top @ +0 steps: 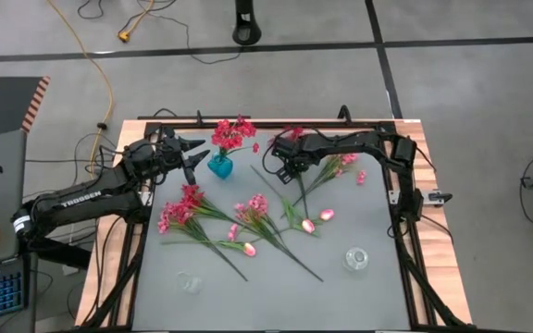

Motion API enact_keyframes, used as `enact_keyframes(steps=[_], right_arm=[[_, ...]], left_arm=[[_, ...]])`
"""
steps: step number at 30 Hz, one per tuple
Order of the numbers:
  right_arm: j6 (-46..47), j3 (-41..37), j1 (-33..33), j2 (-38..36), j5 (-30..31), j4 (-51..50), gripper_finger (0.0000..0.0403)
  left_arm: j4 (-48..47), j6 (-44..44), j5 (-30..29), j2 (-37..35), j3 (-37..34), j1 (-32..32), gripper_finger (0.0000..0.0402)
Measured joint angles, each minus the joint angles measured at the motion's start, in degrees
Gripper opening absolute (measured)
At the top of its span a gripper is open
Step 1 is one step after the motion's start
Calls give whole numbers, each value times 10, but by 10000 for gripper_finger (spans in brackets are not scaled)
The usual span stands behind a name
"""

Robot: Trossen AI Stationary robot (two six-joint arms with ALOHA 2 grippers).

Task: Sort flowers into vase by color
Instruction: Put the top red flower into the blue vase

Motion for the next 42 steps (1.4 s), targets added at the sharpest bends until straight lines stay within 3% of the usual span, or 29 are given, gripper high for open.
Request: enact_keyframes(steps=[12, 20, 33, 42], right_arm=[[-5, 0, -2, -1, -1, 2, 35], [-22, 9, -6, -20, -3, -10, 38], [-64, 11, -26, -171, 30, 25, 39], [-99, 11, -10, -258, 34, 106, 39]], left_arm=[[3, 0, 0, 0, 0, 0, 157], [6, 0, 0, 0, 0, 0, 157], [9, 0, 0, 0, 0, 0, 157], [9, 0, 0, 0, 0, 0, 157]])
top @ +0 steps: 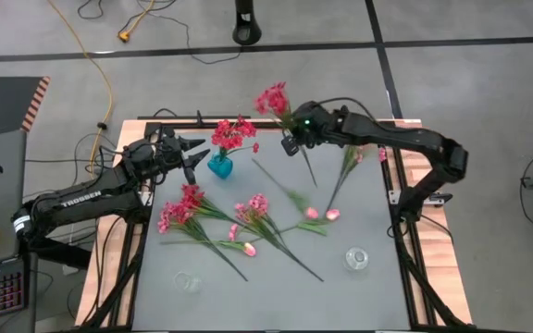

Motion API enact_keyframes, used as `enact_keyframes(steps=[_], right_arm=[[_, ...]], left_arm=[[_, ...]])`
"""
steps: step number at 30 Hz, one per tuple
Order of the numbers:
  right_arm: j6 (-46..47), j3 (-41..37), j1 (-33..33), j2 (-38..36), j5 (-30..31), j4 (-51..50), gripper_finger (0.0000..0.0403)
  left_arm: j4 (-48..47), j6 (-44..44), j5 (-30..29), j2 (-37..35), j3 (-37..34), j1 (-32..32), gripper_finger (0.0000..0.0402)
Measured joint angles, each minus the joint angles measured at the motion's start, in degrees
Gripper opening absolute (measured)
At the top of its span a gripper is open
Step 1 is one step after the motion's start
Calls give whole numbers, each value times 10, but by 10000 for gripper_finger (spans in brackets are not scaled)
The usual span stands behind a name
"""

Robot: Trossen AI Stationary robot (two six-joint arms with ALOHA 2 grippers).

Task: Sort flowers into vase by color
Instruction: Put the top red flower into the blue vase

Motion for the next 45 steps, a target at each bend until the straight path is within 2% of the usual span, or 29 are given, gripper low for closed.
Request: enact_keyframes(steps=[10, 13, 19, 24, 29, 32, 36, 40, 45], right_arm=[[-57, 0, 24, -57, 1, 113, 39], [-77, 1, 40, -66, -1, 131, 39], [-104, 1, 86, -68, -4, 163, 39], [-105, 1, 127, -68, -5, 179, 39], [-130, 1, 167, -66, -5, 201, 39], [-157, 1, 188, -59, -7, 228, 39], [-189, 2, 210, -40, -16, 276, 39], [-212, 2, 224, -15, -51, 335, 39], [-256, 1, 240, 25, -69, 413, 39]], left_arm=[[39, 2, 9, 0, 16, 0, 157], [37, -3, 39, 0, 24, 0, 157], [46, -26, 134, 0, 28, -9, 157], [83, -48, 160, 0, 28, -49, 157], [130, -50, 147, 7, 28, -113, 157], [161, -48, 111, 23, 29, -157, 157], [201, -35, 51, 61, 29, -211, 157], [253, -35, 0, 107, 28, -249, 157], [319, -34, -26, 163, 31, -276, 157]])
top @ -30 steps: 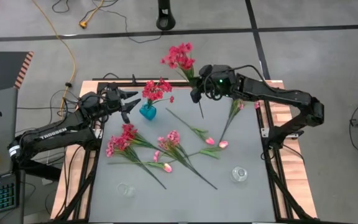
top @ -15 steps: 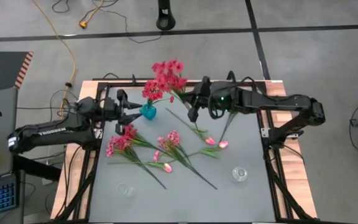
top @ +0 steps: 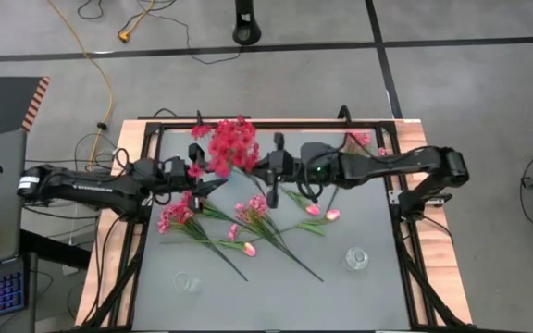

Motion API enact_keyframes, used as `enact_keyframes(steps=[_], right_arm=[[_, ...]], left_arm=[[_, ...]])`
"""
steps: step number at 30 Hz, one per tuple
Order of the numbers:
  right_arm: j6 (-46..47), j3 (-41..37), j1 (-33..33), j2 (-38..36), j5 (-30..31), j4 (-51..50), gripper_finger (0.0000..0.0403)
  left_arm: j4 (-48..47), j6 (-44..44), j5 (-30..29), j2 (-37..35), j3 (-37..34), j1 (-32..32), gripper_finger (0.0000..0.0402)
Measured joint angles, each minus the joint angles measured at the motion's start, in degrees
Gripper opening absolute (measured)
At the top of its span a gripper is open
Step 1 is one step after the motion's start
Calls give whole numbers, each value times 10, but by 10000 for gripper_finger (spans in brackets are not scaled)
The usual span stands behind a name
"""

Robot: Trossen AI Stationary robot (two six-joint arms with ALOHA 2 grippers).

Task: Sort flowers into vase by color
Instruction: Put the top red flower into the blue vase

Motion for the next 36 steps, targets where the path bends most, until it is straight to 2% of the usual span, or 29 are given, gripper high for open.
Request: enact_keyframes(steps=[10, 22, 26, 33, 36], right_arm=[[-39, 0, 10, 65, -1, 130, 39], [-38, 0, 7, 66, 0, 137, 39], [-38, 0, 7, 66, 0, 135, 39], [-38, 0, 7, 65, 1, 133, 57], [-38, 0, 7, 65, 1, 132, 66]], left_arm=[[-2, 2, -15, 66, 37, -12, 157], [-7, 1, 4, 74, 41, -12, 150], [-6, 1, 0, 74, 41, -12, 117], [-8, 0, -3, 74, 41, -12, 18], [-8, 0, -3, 74, 40, -12, 7]])
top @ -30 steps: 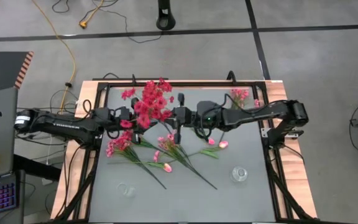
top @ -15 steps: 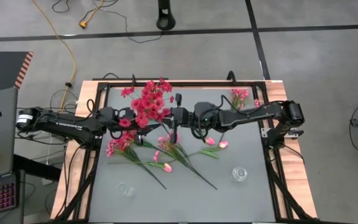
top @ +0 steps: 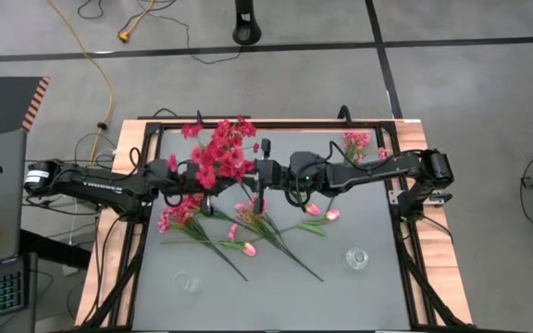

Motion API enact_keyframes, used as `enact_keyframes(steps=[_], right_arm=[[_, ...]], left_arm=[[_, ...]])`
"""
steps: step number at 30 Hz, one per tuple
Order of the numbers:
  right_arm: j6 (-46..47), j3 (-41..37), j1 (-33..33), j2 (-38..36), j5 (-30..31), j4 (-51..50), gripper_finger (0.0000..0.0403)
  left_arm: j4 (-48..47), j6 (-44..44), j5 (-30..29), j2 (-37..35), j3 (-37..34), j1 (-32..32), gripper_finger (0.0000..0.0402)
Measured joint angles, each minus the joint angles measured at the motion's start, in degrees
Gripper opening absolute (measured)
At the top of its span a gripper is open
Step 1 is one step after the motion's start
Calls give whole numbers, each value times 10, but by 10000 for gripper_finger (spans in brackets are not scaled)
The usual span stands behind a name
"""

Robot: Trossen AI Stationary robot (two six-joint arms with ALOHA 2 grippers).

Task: Sort flowers into vase by color
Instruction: Put the top red flower into the blue vase

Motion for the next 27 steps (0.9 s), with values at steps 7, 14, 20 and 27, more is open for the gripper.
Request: enact_keyframes(steps=[7, 14, 20, 27], right_arm=[[0, 0, -7, 0, 3, -2, 118], [-51, 0, -8, -32, 94, -62, 190], [-24, 0, -16, -88, 143, -172, 212], [44, 0, -56, -126, 143, -304, 205]], left_arm=[[-1, 0, -24, -1, 0, 0, 2], [-92, 30, -84, -68, 0, 0, 2], [-202, 54, -138, -181, 0, 16, 2], [-282, 57, -196, -277, -21, 70, 2]])
